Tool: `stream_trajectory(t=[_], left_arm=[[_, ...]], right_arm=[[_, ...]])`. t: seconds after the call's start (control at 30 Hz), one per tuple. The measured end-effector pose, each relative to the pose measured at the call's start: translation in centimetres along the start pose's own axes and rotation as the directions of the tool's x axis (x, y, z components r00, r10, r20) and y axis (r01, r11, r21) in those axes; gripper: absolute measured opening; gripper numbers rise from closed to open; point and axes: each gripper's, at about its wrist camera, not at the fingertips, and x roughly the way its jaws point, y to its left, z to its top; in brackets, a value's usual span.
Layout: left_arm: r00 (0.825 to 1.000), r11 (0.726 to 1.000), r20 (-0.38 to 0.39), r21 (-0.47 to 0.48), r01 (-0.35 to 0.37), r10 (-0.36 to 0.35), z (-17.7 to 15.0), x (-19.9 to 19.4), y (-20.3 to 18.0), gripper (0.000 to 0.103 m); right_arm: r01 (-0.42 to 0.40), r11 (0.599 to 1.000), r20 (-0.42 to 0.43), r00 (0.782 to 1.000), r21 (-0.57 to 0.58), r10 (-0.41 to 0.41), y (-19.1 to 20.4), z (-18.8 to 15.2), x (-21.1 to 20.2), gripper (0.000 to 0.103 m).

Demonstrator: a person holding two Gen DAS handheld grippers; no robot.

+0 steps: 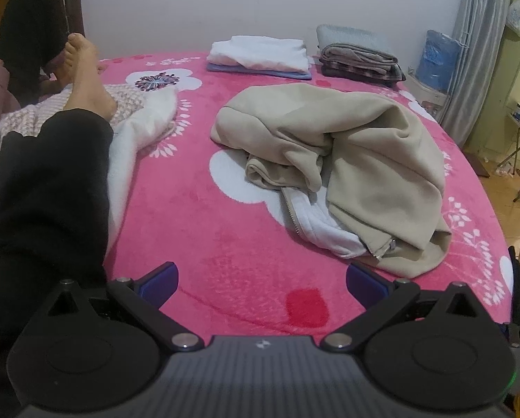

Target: Fold clothes

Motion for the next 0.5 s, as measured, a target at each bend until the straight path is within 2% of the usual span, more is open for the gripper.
stream_trajectory(t=[0.27,0.5], left_arm=[[0.998,0.998,-0.012,0.011,0.054,-0.054,0.0,0.1,-0.9,0.103],[0.997,0.997,0.016,0.010,0.072,-0.072,0.1,-0.7,-1.2,0.103]], right_arm=[[-0.002,0.999,0.002,1.000,0.033,0.002,-1.0,0.2,0.2,0.102],[0.003,0.999,0.014,1.000,0.036,-0.004,-1.3,-0.1,-0.6,0.102]])
